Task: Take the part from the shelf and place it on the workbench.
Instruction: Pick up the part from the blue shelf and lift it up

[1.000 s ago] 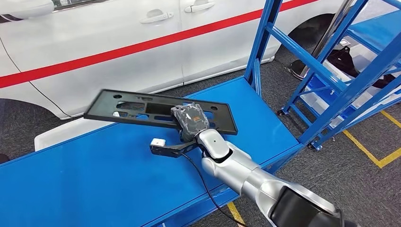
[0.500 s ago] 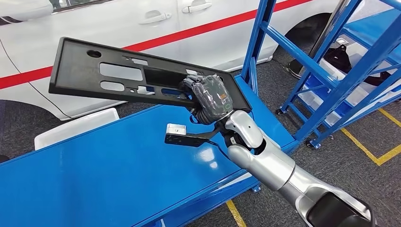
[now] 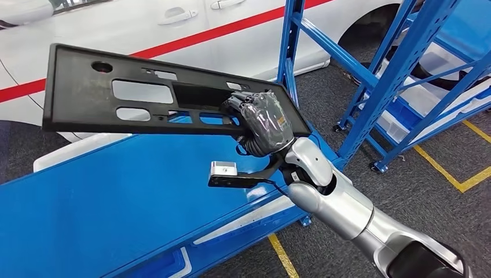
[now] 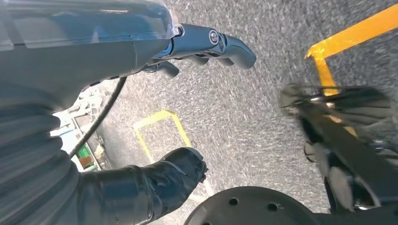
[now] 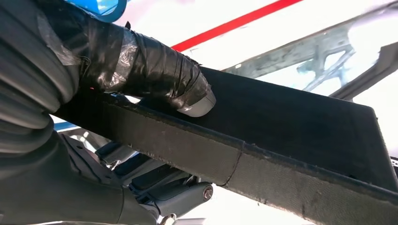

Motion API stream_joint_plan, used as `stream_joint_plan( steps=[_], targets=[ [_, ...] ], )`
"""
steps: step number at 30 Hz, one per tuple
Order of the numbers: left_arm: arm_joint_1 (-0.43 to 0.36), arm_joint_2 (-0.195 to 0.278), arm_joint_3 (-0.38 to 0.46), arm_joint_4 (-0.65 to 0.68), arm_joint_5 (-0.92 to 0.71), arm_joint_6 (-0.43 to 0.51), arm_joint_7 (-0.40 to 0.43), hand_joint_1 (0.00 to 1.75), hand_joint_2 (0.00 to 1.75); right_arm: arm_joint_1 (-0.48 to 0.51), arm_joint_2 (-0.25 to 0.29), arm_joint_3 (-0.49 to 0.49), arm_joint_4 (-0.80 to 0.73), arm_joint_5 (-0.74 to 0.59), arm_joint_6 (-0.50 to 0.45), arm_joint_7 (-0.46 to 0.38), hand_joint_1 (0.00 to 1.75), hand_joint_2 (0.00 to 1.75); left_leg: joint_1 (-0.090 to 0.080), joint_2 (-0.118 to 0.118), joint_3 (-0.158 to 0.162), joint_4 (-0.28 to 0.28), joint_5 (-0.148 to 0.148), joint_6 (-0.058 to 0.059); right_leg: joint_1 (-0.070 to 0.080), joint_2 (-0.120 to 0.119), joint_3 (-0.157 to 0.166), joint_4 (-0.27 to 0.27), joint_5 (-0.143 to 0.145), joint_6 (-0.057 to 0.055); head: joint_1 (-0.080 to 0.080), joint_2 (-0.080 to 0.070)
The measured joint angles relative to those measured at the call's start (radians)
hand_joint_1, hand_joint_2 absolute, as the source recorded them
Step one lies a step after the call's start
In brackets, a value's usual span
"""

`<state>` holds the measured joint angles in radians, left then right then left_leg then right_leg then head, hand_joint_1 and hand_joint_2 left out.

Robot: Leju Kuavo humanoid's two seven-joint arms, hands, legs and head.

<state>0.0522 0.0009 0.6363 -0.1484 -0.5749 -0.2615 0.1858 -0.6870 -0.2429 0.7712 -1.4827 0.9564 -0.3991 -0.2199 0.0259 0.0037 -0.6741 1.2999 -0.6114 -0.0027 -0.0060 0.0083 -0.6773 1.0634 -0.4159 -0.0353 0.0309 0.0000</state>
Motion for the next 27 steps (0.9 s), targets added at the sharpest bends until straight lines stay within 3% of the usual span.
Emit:
stream_joint_plan(
  steps=[2, 4, 6, 8, 9, 10, 12, 13, 14, 15, 17, 19, 20, 21, 23, 24, 25, 27],
  targets=[
    [-0.001, 0.001, 0.0, 0.0, 0.0, 0.003, -0.003, 0.0, 1.75, 0.006, -0.014, 0.001, -0.028, 0.006, 0.006, -0.003, 1.75, 1.75, -0.013, -0.001, 0.096, -0.116, 0.046, 0.021, 0.006, 0.0, -0.017, 0.0, 0.017, 0.0, 0.0, 0.0],
    [-0.002, 0.004, 0.0, 0.0, 0.0, 0.005, -0.005, 0.0, 1.75, 0.008, -0.027, 0.006, -0.052, 0.011, 0.007, -0.004, 1.75, 1.75, -0.024, -0.001, 0.18, -0.242, 0.058, 0.035, 0.01, -0.001, -0.025, -0.002, 0.034, 0.005, 0.0, 0.0],
    [-0.003, 0.006, 0.0, 0.0, 0.0, 0.006, -0.006, 0.0, 1.75, 0.009, -0.041, 0.02, -0.07, 0.008, 0.012, -0.008, 1.75, 1.75, -0.031, -0.002, 0.197, -0.285, 0.057, 0.037, 0.009, -0.002, -0.025, -0.01, 0.052, 0.016, 0.0, 0.0],
    [-0.003, 0.006, 0.001, 0.0, 0.001, 0.007, -0.006, 0.0, 1.75, 0.01, -0.058, 0.038, -0.085, -0.008, 0.023, -0.013, 1.75, 1.75, -0.028, 0.0, 0.189, -0.298, 0.081, 0.04, 0.007, -0.003, -0.027, -0.018, 0.06, 0.029, 0.001, 0.0],
    [-0.004, 0.005, 0.002, 0.0, 0.002, 0.008, -0.006, 0.0, 1.75, 0.009, -0.066, 0.046, -0.092, -0.02, 0.03, -0.016, 1.75, 1.75, -0.026, 0.002, 0.182, -0.305, 0.096, 0.044, 0.007, -0.002, -0.032, -0.007, 0.04, 0.034, 0.001, 0.0],
    [-0.004, 0.005, 0.002, 0.0, 0.003, 0.008, -0.006, 0.0, 1.75, 0.009, -0.074, 0.054, -0.1, -0.035, 0.037, -0.018, 1.75, 1.75, -0.023, 0.005, 0.173, -0.31, 0.111, 0.049, 0.006, -0.003, -0.043, 0.023, 0.0, 0.039, 0.001, 0.0],
    [-0.004, 0.004, 0.004, 0.0, 0.005, 0.009, -0.006, 0.0, 1.75, 0.011, -0.085, 0.071, -0.116, -0.061, 0.051, -0.025, 1.75, 1.75, -0.023, 0.009, 0.145, -0.31, 0.135, 0.055, 0.0, -0.003, -0.068, 0.136, -0.106, 0.047, 0.001, 0.0],
    [-0.003, 0.004, 0.005, 0.0, 0.006, 0.01, -0.006, 0.0, 1.75, 0.012, -0.09, 0.079, -0.125, -0.07, 0.056, -0.029, 1.75, 1.75, -0.023, 0.01, 0.13, -0.307, 0.146, 0.055, -0.002, -0.003, -0.077, 0.198, -0.139, 0.051, 0.001, 0.0],
    [-0.003, 0.004, 0.007, 0.0, 0.007, 0.011, -0.006, 0.0, 1.75, 0.014, -0.095, 0.088, -0.134, -0.075, 0.058, -0.031, 1.75, 1.75, -0.023, 0.011, 0.113, -0.304, 0.156, 0.054, -0.005, -0.004, -0.074, 0.238, -0.144, 0.054, 0.001, 0.0],
    [-0.003, 0.003, 0.009, 0.0, 0.008, 0.012, -0.006, 0.0, 1.75, 0.015, -0.099, 0.096, -0.144, -0.074, 0.059, -0.032, 1.75, 1.75, -0.023, 0.011, 0.097, -0.299, 0.165, 0.052, -0.007, -0.004, -0.057, 0.25, -0.131, 0.057, 0.001, 0.0],
    [-0.003, 0.002, 0.012, 0.0, 0.01, 0.013, -0.006, 0.0, 1.75, 0.015, -0.108, 0.11, -0.162, -0.056, 0.058, -0.023, 1.75, 1.75, -0.022, 0.011, 0.067, -0.285, 0.178, 0.047, -0.01, -0.004, 0.024, 0.175, -0.086, 0.057, 0.001, 0.0],
    [-0.003, 0.001, 0.015, 0.0, 0.011, 0.014, -0.006, 0.0, 1.75, 0.013, -0.117, 0.121, -0.172, -0.039, 0.058, -0.002, 1.75, 1.75, -0.024, 0.01, 0.046, -0.272, 0.188, 0.037, -0.007, -0.004, 0.118, 0.047, -0.091, 0.049, 0.001, 0.0],
    [-0.002, 0.001, 0.016, 0.0, 0.013, 0.014, -0.006, 0.0, 1.75, 0.012, -0.122, 0.124, -0.173, -0.039, 0.058, 0.01, 1.75, 1.75, -0.024, 0.009, 0.041, -0.268, 0.194, 0.031, -0.004, -0.004, 0.142, 0.005, -0.103, 0.044, 0.001, 0.0],
    [-0.002, 0.0, 0.017, 0.0, 0.015, 0.014, -0.006, 0.0, 1.75, 0.012, -0.127, 0.125, -0.172, -0.041, 0.058, 0.022, 1.75, 1.75, -0.024, 0.009, 0.038, -0.268, 0.201, 0.024, 0.0, -0.004, 0.151, -0.018, -0.111, 0.037, 0.001, 0.0],
    [0.0, -0.002, 0.018, 0.0, 0.019, 0.016, -0.006, 0.0, 1.75, 0.014, -0.137, 0.122, -0.165, -0.053, 0.058, 0.037, 1.75, 1.75, -0.021, 0.009, 0.032, -0.267, 0.21, 0.012, 0.0, -0.004, 0.139, -0.028, -0.095, 0.021, 0.001, 0.0],
    [0.001, -0.003, 0.018, 0.001, 0.021, 0.018, -0.006, 0.0, 1.75, 0.015, -0.142, 0.118, -0.161, -0.06, 0.059, 0.04, 1.75, 1.75, -0.02, 0.007, 0.025, -0.256, 0.193, 0.007, -0.002, -0.004, 0.131, -0.032, -0.083, 0.012, 0.001, 0.0],
    [0.003, -0.003, 0.019, 0.001, 0.022, 0.02, -0.006, 0.0, 1.75, 0.018, -0.145, 0.112, -0.156, -0.067, 0.059, 0.041, 1.75, 1.75, -0.018, 0.006, 0.014, -0.229, 0.157, 0.003, -0.004, -0.003, 0.12, -0.035, -0.069, 0.004, 0.001, 0.0],
    [0.005, -0.005, 0.019, 0.001, 0.023, 0.024, -0.006, 0.0, 1.75, 0.026, -0.151, 0.097, -0.147, -0.076, 0.06, 0.041, 1.75, 1.75, -0.016, 0.004, -0.015, -0.123, 0.054, -0.002, -0.005, 0.004, 0.091, -0.037, -0.042, -0.004, 0.0, 0.0]
  ],
)
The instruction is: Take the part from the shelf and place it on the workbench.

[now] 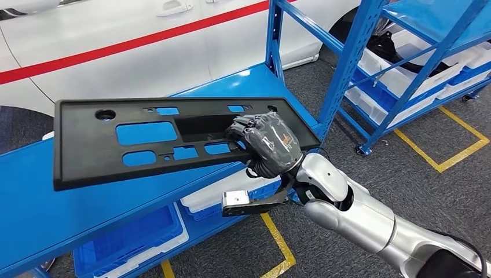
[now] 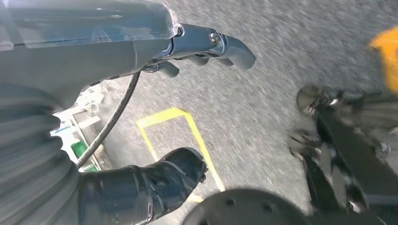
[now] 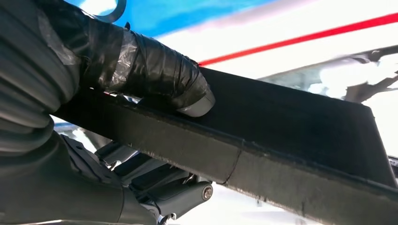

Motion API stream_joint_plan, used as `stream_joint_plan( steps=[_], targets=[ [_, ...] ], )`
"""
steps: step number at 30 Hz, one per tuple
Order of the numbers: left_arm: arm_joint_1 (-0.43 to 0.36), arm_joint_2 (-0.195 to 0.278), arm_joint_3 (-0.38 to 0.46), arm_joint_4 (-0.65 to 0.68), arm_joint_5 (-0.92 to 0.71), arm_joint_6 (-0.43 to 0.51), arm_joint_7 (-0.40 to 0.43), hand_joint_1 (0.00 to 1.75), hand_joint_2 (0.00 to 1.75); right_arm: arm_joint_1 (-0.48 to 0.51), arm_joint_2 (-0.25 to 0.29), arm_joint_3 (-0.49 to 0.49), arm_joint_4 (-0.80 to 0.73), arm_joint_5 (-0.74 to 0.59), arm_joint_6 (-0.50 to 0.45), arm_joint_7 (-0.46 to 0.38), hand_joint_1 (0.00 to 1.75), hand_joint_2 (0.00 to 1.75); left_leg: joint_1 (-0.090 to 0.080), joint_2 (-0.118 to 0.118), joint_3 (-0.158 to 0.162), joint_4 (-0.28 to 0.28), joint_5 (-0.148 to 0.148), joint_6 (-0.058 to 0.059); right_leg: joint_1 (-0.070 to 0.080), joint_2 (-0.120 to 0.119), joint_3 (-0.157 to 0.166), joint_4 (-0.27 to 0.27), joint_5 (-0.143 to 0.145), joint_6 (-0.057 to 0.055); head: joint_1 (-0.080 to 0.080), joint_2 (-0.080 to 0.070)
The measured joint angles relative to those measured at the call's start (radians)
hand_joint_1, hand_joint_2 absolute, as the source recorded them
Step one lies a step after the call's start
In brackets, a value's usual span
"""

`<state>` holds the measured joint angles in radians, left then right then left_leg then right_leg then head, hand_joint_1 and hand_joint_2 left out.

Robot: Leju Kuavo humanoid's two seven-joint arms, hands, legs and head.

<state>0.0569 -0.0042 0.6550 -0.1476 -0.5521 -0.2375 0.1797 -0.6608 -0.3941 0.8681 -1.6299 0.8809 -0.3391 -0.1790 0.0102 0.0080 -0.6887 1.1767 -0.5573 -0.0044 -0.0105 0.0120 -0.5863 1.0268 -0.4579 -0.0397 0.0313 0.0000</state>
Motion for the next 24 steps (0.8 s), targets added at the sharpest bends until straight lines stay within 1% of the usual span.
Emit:
stream_joint_plan(
  steps=[1, 2, 3, 4, 5, 6, 7, 8, 9, 10, 11, 12, 13, 14, 15, 16, 17, 18, 19, 20, 21, 22, 23, 24],
  targets=[
    [0.0, -0.001, 0.0, 0.0, 0.0, 0.002, 0.0, 0.0, 1.75, 0.005, -0.002, -0.006, 0.004, -0.002, 0.0, 0.0, 1.75, 1.75, 0.001, 0.0, -0.01, 0.06, -0.037, -0.002, 0.0, 0.005, -0.017, 0.001, 0.013, 0.0, 0.0, 0.0],
    [0.0, -0.001, 0.0, 0.0, 0.0, 0.003, 0.0, 0.0, 1.75, 0.01, -0.005, -0.011, 0.007, -0.003, 0.0, 0.0, 1.75, 1.75, 0.001, 0.0, -0.01, 0.103, -0.051, -0.003, 0.0, 0.011, -0.035, 0.002, 0.027, 0.001, 0.0, 0.0],
    [-0.001, -0.001, 0.0, 0.0, 0.0, 0.004, 0.0, 0.0, 1.75, 0.015, -0.007, -0.014, 0.01, -0.004, 0.0, 0.0, 1.75, 1.75, 0.001, -0.001, 0.003, 0.118, -0.042, -0.003, 0.0, 0.018, -0.052, 0.003, 0.039, 0.003, 0.0, 0.0],
    [-0.002, -0.001, 0.0, 0.0, 0.0, 0.004, 0.0, 0.0, 1.75, 0.019, -0.008, -0.016, 0.012, -0.004, 0.0, 0.0, 1.75, 1.75, 0.001, -0.004, 0.034, 0.099, -0.016, -0.001, 0.0, 0.025, -0.069, 0.005, 0.052, 0.006, 0.0, 0.0],
    [-0.003, -0.001, 0.0, 0.0, 0.0, 0.004, 0.0, 0.0, 1.75, 0.022, -0.01, -0.019, 0.014, -0.004, 0.0, -0.001, 1.75, 1.75, 0.001, -0.014, 0.079, 0.049, 0.011, 0.002, -0.001, 0.034, -0.084, 0.006, 0.064, 0.01, 0.0, 0.0],
    [-0.003, -0.001, 0.0, 0.0, 0.0, 0.005, 0.0, 0.0, 1.75, 0.024, -0.011, -0.021, 0.015, -0.004, 0.0, -0.001, 1.75, 1.75, 0.002, -0.035, 0.131, -0.02, 0.022, 0.007, -0.001, 0.042, -0.098, 0.008, 0.076, 0.014, 0.0, 0.0],
    [-0.002, -0.001, 0.0, 0.0, 0.0, 0.005, 0.0, 0.0, 1.75, 0.024, -0.012, -0.024, 0.015, -0.004, 0.0, 0.0, 1.75, 1.75, 0.002, -0.058, 0.18, -0.093, 0.021, 0.012, -0.001, 0.05, -0.109, 0.009, 0.088, 0.019, 0.0, 0.0],
    [-0.002, -0.002, 0.0, 0.0, 0.0, 0.005, 0.0, 0.0, 1.75, 0.025, -0.012, -0.026, 0.015, -0.004, 0.0, 0.0, 1.75, 1.75, 0.001, -0.076, 0.211, -0.144, 0.013, 0.016, -0.001, 0.058, -0.115, 0.008, 0.101, 0.025, 0.0, 0.0],
    [-0.002, -0.002, 0.0, 0.0, 0.0, 0.005, 0.0, 0.0, 1.75, 0.025, -0.013, -0.027, 0.015, -0.004, 0.0, 0.0, 1.75, 1.75, -0.001, -0.084, 0.227, -0.174, 0.004, 0.019, -0.001, 0.067, -0.119, 0.004, 0.114, 0.032, 0.0, 0.0],
    [-0.002, -0.002, 0.0, 0.0, 0.0, 0.005, 0.0, 0.0, 1.75, 0.026, -0.014, -0.028, 0.016, -0.004, 0.0, 0.0, 1.75, 1.75, -0.002, -0.078, 0.228, -0.185, 0.007, 0.021, 0.0, 0.077, -0.121, -0.003, 0.128, 0.04, 0.001, 0.0],
    [-0.003, -0.003, 0.0, 0.0, 0.0, 0.006, 0.0, 0.0, 1.75, 0.028, -0.017, -0.029, 0.016, -0.004, 0.0, -0.001, 1.75, 1.75, -0.001, -0.065, 0.221, -0.185, 0.017, 0.027, -0.002, 0.081, -0.123, -0.007, 0.136, 0.046, 0.0, 0.0],
    [-0.005, -0.004, 0.001, 0.0, 0.0, 0.006, 0.0, 0.0, 1.75, 0.028, -0.02, -0.03, 0.017, -0.004, 0.0, -0.001, 1.75, 1.75, 0.0, -0.052, 0.215, -0.188, 0.027, 0.034, -0.002, 0.073, -0.13, -0.004, 0.127, 0.051, 0.0, 0.0],
    [-0.005, -0.004, 0.001, 0.0, 0.0, 0.006, 0.0, 0.0, 1.75, 0.029, -0.023, -0.031, 0.017, -0.004, 0.0, -0.001, 1.75, 1.75, 0.002, -0.036, 0.205, -0.191, 0.04, 0.043, -0.002, 0.055, -0.139, 0.018, 0.095, 0.056, 0.0, 0.0],
    [-0.004, -0.005, 0.001, 0.0, 0.0, 0.006, 0.0, 0.0, 1.75, 0.029, -0.025, -0.031, 0.018, -0.004, 0.0, -0.001, 1.75, 1.75, 0.003, -0.021, 0.194, -0.193, 0.052, 0.05, -0.005, 0.031, -0.153, 0.06, 0.043, 0.06, 0.0, 0.0],
    [-0.004, -0.005, 0.001, 0.0, 0.0, 0.006, 0.0, 0.0, 1.75, 0.029, -0.025, -0.031, 0.018, -0.004, 0.0, -0.001, 1.75, 1.75, 0.0, -0.007, 0.181, -0.191, 0.063, 0.055, -0.006, 0.009, -0.167, 0.119, -0.015, 0.066, 0.0, 0.0],
    [-0.003, -0.005, 0.001, 0.0, 0.0, 0.006, 0.0, 0.0, 1.75, 0.03, -0.025, -0.031, 0.019, -0.004, 0.0, -0.001, 1.75, 1.75, -0.001, 0.008, 0.166, -0.189, 0.073, 0.058, -0.009, -0.002, -0.18, 0.187, -0.062, 0.072, -0.001, 0.0],
    [-0.002, -0.005, 0.001, 0.0, 0.0, 0.006, 0.0, 0.0, 1.75, 0.031, -0.025, -0.031, 0.02, -0.004, 0.0, -0.001, 1.75, 1.75, -0.003, 0.022, 0.15, -0.186, 0.083, 0.057, -0.012, -0.006, -0.186, 0.247, -0.082, 0.077, 0.0, 0.0],
    [-0.002, -0.005, 0.002, 0.0, 0.0, 0.006, 0.0, 0.0, 1.75, 0.032, -0.025, -0.031, 0.021, -0.004, 0.0, -0.001, 1.75, 1.75, -0.005, 0.036, 0.133, -0.182, 0.092, 0.056, -0.014, -0.008, -0.181, 0.284, -0.077, 0.082, 0.0, 0.0],
    [-0.003, -0.005, 0.002, 0.0, 0.0, 0.006, 0.0, 0.0, 1.75, 0.033, -0.025, -0.031, 0.022, -0.004, 0.0, -0.001, 1.75, 1.75, -0.006, 0.05, 0.116, -0.177, 0.101, 0.055, -0.015, -0.01, -0.161, 0.29, -0.055, 0.084, 0.0, 0.0],
    [-0.004, -0.005, 0.002, 0.0, 0.0, 0.006, 0.0, 0.0, 1.75, 0.034, -0.025, -0.031, 0.023, -0.004, 0.0, -0.001, 1.75, 1.75, -0.007, 0.062, 0.099, -0.172, 0.109, 0.052, -0.015, -0.017, -0.121, 0.261, -0.03, 0.084, 0.0, 0.0],
    [-0.005, -0.005, 0.003, 0.0, 0.0, 0.006, 0.0, 0.0, 1.75, 0.034, -0.025, -0.032, 0.023, -0.004, 0.0, -0.001, 1.75, 1.75, -0.008, 0.073, 0.086, -0.167, 0.116, 0.049, -0.015, -0.032, -0.065, 0.201, -0.02, 0.082, 0.0, 0.0],
    [-0.006, -0.005, 0.004, 0.0, 0.0, 0.006, 0.0, 0.0, 1.75, 0.033, -0.025, -0.032, 0.023, -0.004, 0.0, -0.001, 1.75, 1.75, -0.009, 0.082, 0.076, -0.163, 0.122, 0.044, -0.009, -0.049, -0.005, 0.122, -0.029, 0.077, -0.001, 0.0],
    [-0.006, -0.005, 0.004, 0.0, 0.0, 0.006, 0.0, 0.0, 1.75, 0.032, -0.025, -0.033, 0.022, -0.004, 0.0, -0.001, 1.75, 1.75, -0.009, 0.091, 0.07, -0.162, 0.129, 0.038, -0.003, -0.064, 0.043, 0.056, -0.044, 0.069, -0.001, 0.0],
    [-0.006, -0.006, 0.005, 0.0, 0.0, 0.006, 0.0, 0.0, 1.75, 0.031, -0.025, -0.034, 0.022, -0.004, 0.0, -0.001, 1.75, 1.75, -0.008, 0.1, 0.067, -0.163, 0.137, 0.031, 0.004, -0.072, 0.07, 0.01, -0.058, 0.059, -0.001, 0.0]
  ],
)
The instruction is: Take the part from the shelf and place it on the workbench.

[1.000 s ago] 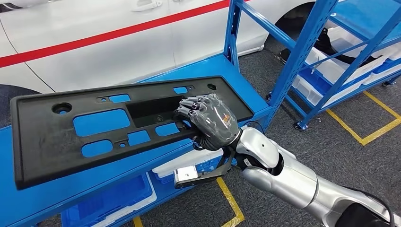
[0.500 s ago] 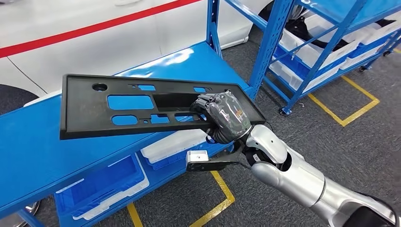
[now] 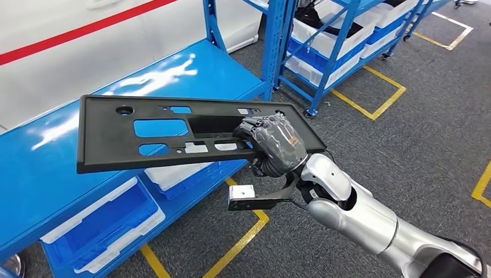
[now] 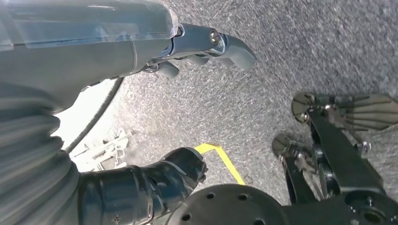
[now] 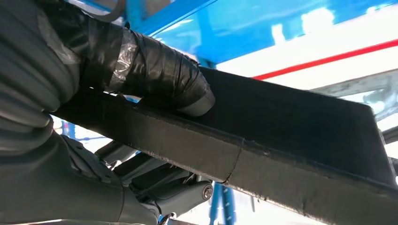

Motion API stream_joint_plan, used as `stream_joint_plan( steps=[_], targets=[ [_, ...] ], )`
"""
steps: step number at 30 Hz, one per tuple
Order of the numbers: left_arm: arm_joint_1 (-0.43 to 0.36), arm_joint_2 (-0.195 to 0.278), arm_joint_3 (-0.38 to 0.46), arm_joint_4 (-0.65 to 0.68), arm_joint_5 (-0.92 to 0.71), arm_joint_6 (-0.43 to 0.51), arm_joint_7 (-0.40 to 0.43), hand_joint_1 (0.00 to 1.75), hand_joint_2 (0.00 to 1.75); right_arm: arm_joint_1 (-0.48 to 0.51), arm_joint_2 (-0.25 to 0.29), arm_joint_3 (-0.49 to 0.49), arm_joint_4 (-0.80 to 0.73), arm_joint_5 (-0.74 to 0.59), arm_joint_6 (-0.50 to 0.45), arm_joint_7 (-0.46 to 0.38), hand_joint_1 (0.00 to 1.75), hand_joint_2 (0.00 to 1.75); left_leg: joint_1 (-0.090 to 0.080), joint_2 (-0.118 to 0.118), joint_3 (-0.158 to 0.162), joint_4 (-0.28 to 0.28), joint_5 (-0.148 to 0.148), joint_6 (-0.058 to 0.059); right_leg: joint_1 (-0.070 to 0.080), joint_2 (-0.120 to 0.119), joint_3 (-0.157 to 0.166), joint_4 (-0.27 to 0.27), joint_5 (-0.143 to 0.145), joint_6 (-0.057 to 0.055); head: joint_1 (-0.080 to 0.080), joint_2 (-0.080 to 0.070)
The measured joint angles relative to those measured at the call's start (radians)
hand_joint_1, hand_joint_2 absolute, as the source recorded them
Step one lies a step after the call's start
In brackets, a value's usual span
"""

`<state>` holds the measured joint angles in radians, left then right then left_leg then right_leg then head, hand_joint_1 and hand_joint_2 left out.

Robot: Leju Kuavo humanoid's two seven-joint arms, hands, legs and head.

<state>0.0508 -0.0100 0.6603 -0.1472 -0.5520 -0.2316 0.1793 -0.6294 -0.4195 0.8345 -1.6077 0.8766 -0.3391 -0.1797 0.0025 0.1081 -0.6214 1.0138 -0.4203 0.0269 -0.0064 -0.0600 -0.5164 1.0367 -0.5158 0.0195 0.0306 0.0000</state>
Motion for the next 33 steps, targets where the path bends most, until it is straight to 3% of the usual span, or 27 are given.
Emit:
stream_joint_plan(
  steps=[2, 3, 4, 6, 8, 9, 10, 11, 13, 14, 16, 17, 18, 20, 21, 23, 24, 25, 26, 27, 29, 30, 31, 33],
  targets=[
    [-0.001, -0.002, 0.001, 0.0, 0.0, 0.0, 0.0, 0.0, 1.75, 0.0, -0.002, -0.001, 0.0, 0.0, 0.0, 0.0, 1.75, 1.75, 0.005, 0.013, -0.004, -0.006, 0.015, -0.014, 0.008, 0.011, 0.003, -0.032, 0.007, -0.022, 0.0, 0.0],
    [-0.002, -0.003, 0.001, 0.0, 0.0, 0.0, 0.0, 0.0, 1.75, 0.0, -0.003, -0.001, 0.0, 0.0, 0.0, 0.0, 1.75, 1.75, 0.008, 0.0, -0.008, -0.004, 0.01, -0.02, 0.008, 0.019, -0.004, -0.039, 0.019, -0.031, 0.0, 0.0],
    [-0.001, -0.004, 0.001, 0.0, 0.0, 0.0, 0.0, 0.0, 1.75, 0.0, -0.003, -0.001, 0.0, 0.0, 0.0, 0.0, 1.75, 1.75, 0.01, -0.023, -0.017, 0.013, -0.011, -0.026, 0.006, 0.026, -0.011, -0.046, 0.031, -0.042, 0.0, 0.0],
    [0.003, -0.005, 0.001, 0.0, 0.0, 0.001, 0.0, 0.0, 1.75, 0.0, -0.002, -0.001, -0.001, 0.0, 0.002, 0.001, 1.75, 1.75, 0.012, -0.082, -0.045, 0.102, -0.095, -0.032, 0.004, 0.041, -0.033, -0.049, 0.053, -0.057, 0.0, 0.0],
    [0.008, -0.005, 0.001, 0.0, 0.0, 0.004, 0.0, 0.0, 1.75, 0.002, -0.002, -0.001, -0.001, 0.0, 0.005, 0.002, 1.75, 1.75, 0.012, -0.102, -0.075, 0.225, -0.168, -0.033, 0.007, 0.062, -0.061, -0.042, 0.07, -0.064, -0.001, 0.0],
    [0.008, -0.005, 0.001, 0.0, 0.0, 0.007, -0.001, 0.0, 1.75, 0.003, -0.002, -0.001, -0.001, 0.0, 0.009, 0.001, 1.75, 1.75, 0.012, -0.104, -0.075, 0.258, -0.179, -0.033, 0.007, 0.074, -0.076, -0.037, 0.078, -0.064, -0.001, 0.0],
    [0.008, -0.005, 0.001, 0.0, 0.001, 0.011, -0.002, 0.0, 1.75, 0.003, -0.002, -0.001, -0.001, -0.002, 0.013, 0.001, 1.75, 1.75, 0.012, -0.105, -0.057, 0.252, -0.17, -0.032, 0.007, 0.087, -0.091, -0.031, 0.085, -0.062, -0.001, 0.0],
    [0.007, -0.005, 0.001, 0.0, 0.001, 0.014, -0.003, 0.0, 1.75, 0.004, -0.002, -0.001, -0.001, -0.004, 0.017, 0.001, 1.75, 1.75, 0.012, -0.108, -0.023, 0.213, -0.149, -0.03, 0.006, 0.1, -0.105, -0.024, 0.091, -0.059, -0.001, 0.0],
    [0.006, -0.005, 0.001, 0.0, 0.002, 0.02, -0.004, 0.0, 1.75, 0.003, -0.002, -0.002, -0.001, -0.011, 0.026, 0.001, 1.75, 1.75, 0.013, -0.142, 0.068, 0.074, -0.112, -0.023, 0.004, 0.123, -0.13, -0.011, 0.102, -0.051, -0.001, 0.0],
    [0.006, -0.007, 0.001, 0.0, 0.003, 0.022, -0.004, 0.0, 1.75, 0.002, -0.001, -0.002, -0.002, -0.015, 0.03, 0.001, 1.75, 1.75, 0.013, -0.161, 0.098, 0.025, -0.104, -0.02, 0.003, 0.133, -0.139, -0.007, 0.109, -0.046, -0.001, 0.0],
    [0.004, -0.009, 0.002, 0.0, 0.005, 0.027, -0.005, 0.0, 1.75, 0.001, 0.0, -0.004, -0.002, -0.023, 0.041, 0.0, 1.75, 1.75, 0.01, -0.176, 0.117, -0.01, -0.1, -0.016, -0.001, 0.152, -0.15, -0.006, 0.125, -0.033, -0.001, 0.0],
    [0.003, -0.011, 0.002, 0.0, 0.006, 0.028, -0.006, 0.0, 1.75, 0.001, 0.001, -0.005, -0.002, -0.027, 0.049, -0.001, 1.75, 1.75, 0.01, -0.165, 0.114, -0.012, -0.092, -0.014, -0.001, 0.163, -0.153, -0.01, 0.135, -0.026, 0.0, 0.0],
    [0.0, -0.013, 0.003, 0.001, 0.007, 0.03, -0.006, 0.0, 1.75, 0.0, 0.001, -0.006, -0.001, -0.031, 0.056, -0.002, 1.75, 1.75, 0.011, -0.152, 0.11, -0.017, -0.084, -0.009, 0.0, 0.159, -0.157, -0.01, 0.136, -0.021, 0.0, 0.0],
    [-0.004, -0.017, 0.004, 0.001, 0.008, 0.031, -0.009, 0.0, 1.75, -0.005, 0.002, -0.008, -0.001, -0.037, 0.07, -0.002, 1.75, 1.75, 0.014, -0.123, 0.098, -0.027, -0.067, 0.005, 0.003, 0.118, -0.179, 0.03, 0.092, -0.011, 0.002, 0.0],
    [-0.005, -0.019, 0.005, 0.001, 0.009, 0.031, -0.012, 0.0, 1.75, -0.008, 0.004, -0.008, 0.0, -0.038, 0.074, -0.002, 1.75, 1.75, 0.013, -0.11, 0.089, -0.029, -0.061, 0.011, 0.001, 0.09, -0.196, 0.08, 0.049, -0.009, 0.002, 0.0],
    [-0.003, -0.021, 0.006, 0.001, 0.009, 0.03, -0.02, 0.0, 1.75, -0.012, 0.007, -0.009, 0.0, -0.041, 0.078, -0.001, 1.75, 1.75, 0.009, -0.083, 0.072, -0.028, -0.052, 0.018, -0.006, 0.068, -0.231, 0.208, -0.022, -0.002, 0.002, 0.0],
    [-0.003, -0.022, 0.007, 0.001, 0.009, 0.03, -0.023, 0.0, 1.75, -0.012, 0.008, -0.01, 0.001, -0.043, 0.08, -0.001, 1.75, 1.75, 0.008, -0.069, 0.065, -0.025, -0.048, 0.018, -0.008, 0.066, -0.237, 0.253, -0.03, 0.0, 0.002, 0.0],
    [-0.003, -0.022, 0.008, 0.001, 0.009, 0.029, -0.027, 0.0, 1.75, -0.012, 0.008, -0.01, 0.002, -0.044, 0.083, -0.001, 1.75, 1.75, 0.007, -0.056, 0.058, -0.023, -0.044, 0.018, -0.011, 0.064, -0.229, 0.269, -0.019, 0.002, 0.002, 0.0],
    [-0.004, -0.022, 0.009, 0.001, 0.01, 0.029, -0.03, 0.0, 1.75, -0.012, 0.008, -0.011, 0.003, -0.044, 0.085, 0.0, 1.75, 1.75, 0.006, -0.044, 0.052, -0.02, -0.042, 0.016, -0.012, 0.059, -0.2, 0.245, 0.003, 0.001, 0.002, 0.0],
    [-0.004, -0.022, 0.009, 0.001, 0.01, 0.029, -0.033, 0.0, 1.75, -0.013, 0.008, -0.013, 0.003, -0.045, 0.087, 0.0, 1.75, 1.75, 0.005, -0.032, 0.048, -0.017, -0.04, 0.015, -0.012, 0.049, -0.152, 0.186, 0.027, -0.001, 0.002, 0.0],
    [-0.005, -0.025, 0.01, 0.001, 0.01, 0.029, -0.038, 0.0, 1.75, -0.016, 0.009, -0.016, 0.003, -0.047, 0.09, 0.0, 1.75, 1.75, 0.003, -0.012, 0.043, -0.013, -0.036, 0.009, -0.002, 0.009, -0.057, 0.045, 0.033, -0.011, 0.002, 0.0],
    [-0.005, -0.026, 0.01, 0.001, 0.01, 0.03, -0.039, 0.0, 1.75, -0.019, 0.01, -0.017, 0.003, -0.048, 0.091, 0.0, 1.75, 1.75, 0.003, -0.002, 0.043, -0.012, -0.034, 0.005, 0.006, -0.007, -0.03, -0.001, 0.026, -0.017, 0.002, 0.0],
    [-0.006, -0.027, 0.01, 0.001, 0.011, 0.03, -0.04, 0.0, 1.75, -0.022, 0.01, -0.018, 0.003, -0.048, 0.093, 0.0, 1.75, 1.75, 0.003, 0.008, 0.043, -0.012, -0.031, 0.0, 0.013, -0.013, -0.023, -0.022, 0.019, -0.022, 0.001, 0.0],
    [-0.007, -0.029, 0.01, 0.001, 0.012, 0.031, -0.042, 0.0, 1.75, -0.025, 0.011, -0.02, 0.003, -0.048, 0.097, 0.0, 1.75, 1.75, 0.005, 0.023, 0.042, -0.012, -0.028, -0.012, 0.015, 0.004, -0.027, -0.034, 0.027, -0.036, 0.001, 0.0]
  ],
)
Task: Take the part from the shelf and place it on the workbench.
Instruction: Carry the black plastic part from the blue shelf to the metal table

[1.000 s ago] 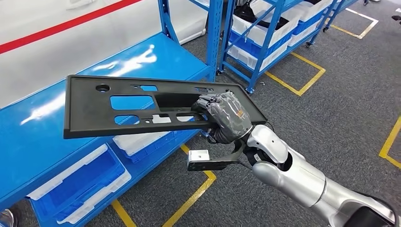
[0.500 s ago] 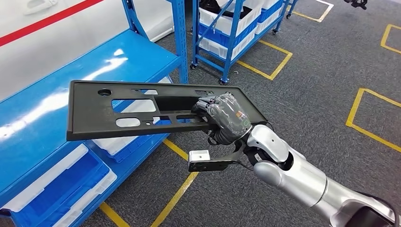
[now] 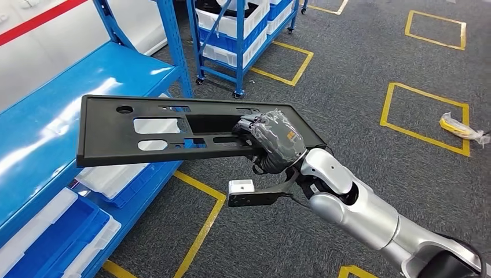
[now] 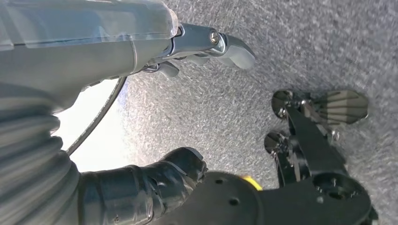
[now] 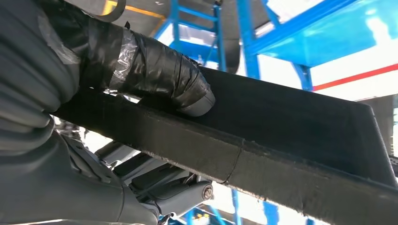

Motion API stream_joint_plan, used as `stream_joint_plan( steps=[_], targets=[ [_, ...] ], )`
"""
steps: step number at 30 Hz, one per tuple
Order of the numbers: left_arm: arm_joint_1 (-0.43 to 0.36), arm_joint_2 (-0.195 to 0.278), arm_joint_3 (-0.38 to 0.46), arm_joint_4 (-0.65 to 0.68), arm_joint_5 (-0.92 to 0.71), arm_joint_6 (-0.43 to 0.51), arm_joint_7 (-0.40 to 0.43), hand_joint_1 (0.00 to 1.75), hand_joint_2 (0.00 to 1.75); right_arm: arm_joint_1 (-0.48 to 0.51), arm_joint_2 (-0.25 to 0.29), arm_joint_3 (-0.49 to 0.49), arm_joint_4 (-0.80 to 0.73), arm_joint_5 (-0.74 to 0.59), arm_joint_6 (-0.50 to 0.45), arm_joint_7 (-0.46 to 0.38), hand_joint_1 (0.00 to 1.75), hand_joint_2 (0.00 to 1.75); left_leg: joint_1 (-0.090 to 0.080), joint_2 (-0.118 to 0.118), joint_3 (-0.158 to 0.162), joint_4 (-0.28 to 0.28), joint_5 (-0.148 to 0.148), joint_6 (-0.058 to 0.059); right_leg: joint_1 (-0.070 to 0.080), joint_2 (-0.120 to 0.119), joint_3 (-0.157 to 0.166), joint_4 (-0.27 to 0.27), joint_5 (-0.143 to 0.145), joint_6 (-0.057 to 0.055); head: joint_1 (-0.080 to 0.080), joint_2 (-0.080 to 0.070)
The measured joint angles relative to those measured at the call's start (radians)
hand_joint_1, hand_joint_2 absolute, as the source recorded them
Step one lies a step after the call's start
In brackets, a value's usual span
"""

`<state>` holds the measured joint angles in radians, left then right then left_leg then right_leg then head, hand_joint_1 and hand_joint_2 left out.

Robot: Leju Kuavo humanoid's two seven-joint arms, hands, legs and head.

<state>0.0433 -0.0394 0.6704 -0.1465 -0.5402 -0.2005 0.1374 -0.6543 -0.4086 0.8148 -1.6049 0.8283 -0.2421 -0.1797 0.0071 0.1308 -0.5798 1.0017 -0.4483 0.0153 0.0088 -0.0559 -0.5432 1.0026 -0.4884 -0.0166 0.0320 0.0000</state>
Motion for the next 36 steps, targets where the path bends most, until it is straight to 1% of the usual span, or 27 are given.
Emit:
stream_joint_plan(
  steps=[1, 2, 4, 5, 6, 7, 8, 9, 11, 13, 15, 16, 17, 19, 21, 22, 23, 24, 25, 27, 28, 29, 30, 31, 33, 35, 36],
  targets=[
    [0.0, -0.001, 0.0, 0.0, 0.001, 0.0, 0.0, 0.0, 1.75, -0.001, 0.001, -0.001, 0.0, 0.0, 0.002, 0.0, 1.75, 1.75, 0.002, -0.014, -0.004, 0.008, -0.009, -0.005, -0.002, 0.011, -0.002, -0.007, 0.007, -0.008, 0.0, 0.0],
    [0.001, -0.002, 0.001, 0.0, 0.003, 0.0, 0.0, 0.0, 1.75, -0.003, 0.002, -0.001, 0.0, 0.0, 0.005, 0.0, 1.75, 1.75, 0.004, -0.04, -0.014, 0.031, -0.03, -0.009, -0.005, 0.02, -0.004, -0.013, 0.015, -0.017, 0.0, 0.0],
    [0.005, -0.004, 0.001, 0.0, 0.007, 0.0, 0.0, 0.0, 1.75, -0.007, 0.007, -0.002, -0.001, 0.0, 0.008, 0.0, 1.75, 1.75, 0.006, -0.102, -0.056, 0.139, -0.103, -0.013, -0.006, 0.041, -0.013, -0.017, 0.028, -0.03, 0.0, 0.0],
    [0.007, -0.005, 0.002, 0.0, 0.008, 0.0, 0.001, 0.0, 1.75, -0.007, 0.01, -0.002, -0.001, 0.0, 0.009, 0.0, 1.75, 1.75, 0.007, -0.117, -0.082, 0.206, -0.137, -0.014, -0.004, 0.052, -0.019, -0.014, 0.031, -0.034, 0.0, 0.0],
    [0.008, -0.005, 0.002, 0.0, 0.008, 0.001, 0.002, 0.0, 1.75, -0.006, 0.012, -0.002, -0.001, 0.0, 0.01, 0.0, 1.75, 1.75, 0.007, -0.123, -0.101, 0.258, -0.155, -0.016, -0.003, 0.066, -0.026, -0.011, 0.034, -0.035, 0.0, 0.0],
    [0.008, -0.005, 0.004, 0.0, 0.009, 0.001, 0.003, 0.0, 1.75, -0.005, 0.013, -0.002, -0.001, 0.0, 0.011, 0.0, 1.75, 1.75, 0.007, -0.125, -0.106, 0.28, -0.154, -0.016, -0.002, 0.08, -0.032, -0.005, 0.035, -0.035, 0.0, 0.0],
    [0.009, -0.005, 0.006, 0.0, 0.009, 0.002, 0.004, 0.0, 1.75, -0.005, 0.014, -0.002, -0.001, 0.0, 0.012, 0.0, 1.75, 1.75, 0.007, -0.126, -0.093, 0.263, -0.133, -0.016, -0.002, 0.093, -0.038, 0.001, 0.036, -0.035, 0.0, 0.0],
    [0.008, -0.005, 0.007, 0.0, 0.009, 0.002, 0.005, 0.0, 1.75, -0.005, 0.014, -0.002, -0.001, 0.0, 0.013, 0.0, 1.75, 1.75, 0.007, -0.131, -0.065, 0.213, -0.1, -0.014, -0.002, 0.107, -0.043, 0.009, 0.036, -0.033, 0.0, 0.0],
    [0.009, -0.005, 0.009, 0.0, 0.01, 0.002, 0.006, 0.0, 1.75, -0.007, 0.015, -0.002, -0.001, 0.0, 0.015, 0.0, 1.75, 1.75, 0.008, -0.171, 0.0, 0.092, -0.053, -0.008, -0.005, 0.131, -0.056, 0.025, 0.034, -0.028, 0.0, 0.0],
    [0.009, -0.005, 0.009, 0.0, 0.01, 0.002, 0.007, 0.0, 1.75, -0.008, 0.017, -0.002, 0.0, 0.0, 0.018, 0.0, 1.75, 1.75, 0.009, -0.202, 0.03, 0.033, -0.047, -0.004, -0.008, 0.154, -0.071, 0.036, 0.037, -0.017, 0.0, 0.0],
    [0.005, -0.006, 0.009, 0.0, 0.011, 0.001, 0.007, 0.0, 1.75, -0.009, 0.018, -0.002, 0.0, 0.0, 0.022, 0.0, 1.75, 1.75, 0.011, -0.187, 0.032, 0.019, -0.046, 0.0, -0.009, 0.175, -0.082, 0.038, 0.045, -0.002, 0.0, 0.0],
    [0.003, -0.006, 0.009, 0.0, 0.011, 0.001, 0.008, 0.0, 1.75, -0.009, 0.018, -0.003, 0.0, -0.001, 0.023, 0.0, 1.75, 1.75, 0.013, -0.173, 0.034, 0.012, -0.043, 0.004, -0.008, 0.168, -0.087, 0.042, 0.043, 0.004, 0.0, 0.0],
    [0.003, -0.007, 0.009, 0.0, 0.011, 0.001, 0.008, 0.0, 1.75, -0.01, 0.018, -0.004, 0.0, -0.002, 0.025, 0.0, 1.75, 1.75, 0.014, -0.16, 0.035, 0.005, -0.039, 0.011, -0.007, 0.148, -0.097, 0.059, 0.031, 0.01, 0.001, 0.0],
    [0.006, -0.008, 0.01, 0.0, 0.011, 0.001, 0.008, 0.0, 1.75, -0.012, 0.019, -0.006, 0.001, -0.003, 0.027, 0.0, 1.75, 1.75, 0.014, -0.132, 0.035, -0.002, -0.033, 0.021, -0.009, 0.092, -0.137, 0.148, -0.023, 0.02, 0.004, 0.0],
    [0.009, -0.008, 0.01, 0.0, 0.011, 0.001, 0.008, 0.0, 1.75, -0.01, 0.02, -0.006, 0.002, -0.006, 0.03, 0.0, 1.75, 1.75, 0.012, -0.106, 0.032, -0.002, -0.032, 0.024, -0.019, 0.068, -0.191, 0.271, -0.077, 0.03, 0.006, 0.0],
    [0.009, -0.008, 0.01, 0.0, 0.011, 0.001, 0.008, 0.0, 1.75, -0.008, 0.02, -0.006, 0.004, -0.008, 0.033, 0.0, 1.75, 1.75, 0.011, -0.092, 0.031, -0.002, -0.032, 0.023, -0.024, 0.065, -0.203, 0.301, -0.083, 0.034, 0.006, 0.0],
    [0.009, -0.008, 0.01, 0.0, 0.012, 0.001, 0.009, 0.0, 1.75, -0.007, 0.02, -0.006, 0.005, -0.011, 0.038, -0.001, 1.75, 1.75, 0.012, -0.079, 0.03, -0.001, -0.033, 0.023, -0.03, 0.061, -0.195, 0.295, -0.071, 0.038, 0.006, 0.0],
    [0.009, -0.008, 0.01, 0.0, 0.013, 0.001, 0.009, 0.0, 1.75, -0.008, 0.02, -0.006, 0.006, -0.014, 0.041, 0.0, 1.75, 1.75, 0.012, -0.067, 0.031, 0.0, -0.034, 0.021, -0.034, 0.053, -0.167, 0.248, -0.044, 0.041, 0.006, 0.0],
    [0.009, -0.008, 0.011, 0.0, 0.014, 0.001, 0.009, 0.0, 1.75, -0.01, 0.02, -0.006, 0.006, -0.016, 0.044, 0.0, 1.75, 1.75, 0.012, -0.056, 0.032, 0.002, -0.036, 0.018, -0.036, 0.032, -0.127, 0.178, -0.015, 0.043, 0.006, 0.0],
    [0.009, -0.008, 0.012, 0.0, 0.017, 0.001, 0.009, 0.0, 1.75, -0.014, 0.02, -0.007, 0.006, -0.019, 0.046, 0.0, 1.75, 1.75, 0.008, -0.037, 0.032, 0.007, -0.04, 0.007, -0.027, -0.014, -0.068, 0.066, 0.016, 0.037, 0.006, 0.0],
    [0.008, -0.008, 0.014, 0.0, 0.017, 0.001, 0.009, 0.0, 1.75, -0.016, 0.02, -0.007, 0.006, -0.019, 0.046, 0.0, 1.75, 1.75, 0.005, -0.028, 0.033, 0.009, -0.042, 0.0, -0.021, -0.026, -0.059, 0.044, 0.016, 0.031, 0.005, 0.0],
    [0.007, -0.008, 0.014, 0.0, 0.017, 0.001, 0.009, 0.0, 1.75, -0.017, 0.02, -0.007, 0.006, -0.019, 0.046, 0.0, 1.75, 1.75, 0.004, -0.018, 0.034, 0.01, -0.043, -0.006, -0.014, -0.023, -0.061, 0.041, 0.015, 0.023, 0.005, 0.0],
    [0.005, -0.009, 0.015, 0.0, 0.017, 0.0, 0.009, 0.0, 1.75, -0.017, 0.02, -0.007, 0.006, -0.019, 0.046, 0.0, 1.75, 1.75, 0.006, -0.008, 0.036, 0.01, -0.044, -0.012, -0.012, -0.009, -0.063, 0.04, 0.017, 0.015, 0.005, 0.0],
    [0.004, -0.01, 0.015, 0.0, 0.017, 0.0, 0.01, 0.0, 1.75, -0.018, 0.019, -0.008, 0.006, -0.02, 0.046, 0.0, 1.75, 1.75, 0.009, -0.01, 0.035, 0.014, -0.05, -0.018, -0.012, 0.002, -0.064, 0.036, 0.02, 0.008, 0.005, 0.0],
    [0.005, -0.012, 0.015, 0.0, 0.017, 0.0, 0.01, 0.0, 1.75, -0.022, 0.019, -0.011, 0.005, -0.02, 0.046, 0.0, 1.75, 1.75, 0.015, -0.053, 0.014, 0.064, -0.087, -0.024, -0.013, 0.026, -0.063, 0.029, 0.027, -0.01, 0.005, 0.0],
    [0.008, -0.012, 0.015, 0.0, 0.018, 0.0, 0.01, 0.0, 1.75, -0.024, 0.021, -0.013, 0.005, -0.02, 0.047, -0.001, 1.75, 1.75, 0.015, -0.108, -0.043, 0.184, -0.151, -0.022, -0.011, 0.049, -0.063, 0.027, 0.031, -0.023, 0.005, 0.0],
    [0.009, -0.012, 0.015, 0.0, 0.018, 0.0, 0.01, 0.0, 1.75, -0.024, 0.021, -0.013, 0.005, -0.02, 0.047, -0.001, 1.75, 1.75, 0.014, -0.12, -0.075, 0.249, -0.175, -0.021, -0.008, 0.062, -0.064, 0.028, 0.032, -0.025, 0.005, 0.0]
  ],
)
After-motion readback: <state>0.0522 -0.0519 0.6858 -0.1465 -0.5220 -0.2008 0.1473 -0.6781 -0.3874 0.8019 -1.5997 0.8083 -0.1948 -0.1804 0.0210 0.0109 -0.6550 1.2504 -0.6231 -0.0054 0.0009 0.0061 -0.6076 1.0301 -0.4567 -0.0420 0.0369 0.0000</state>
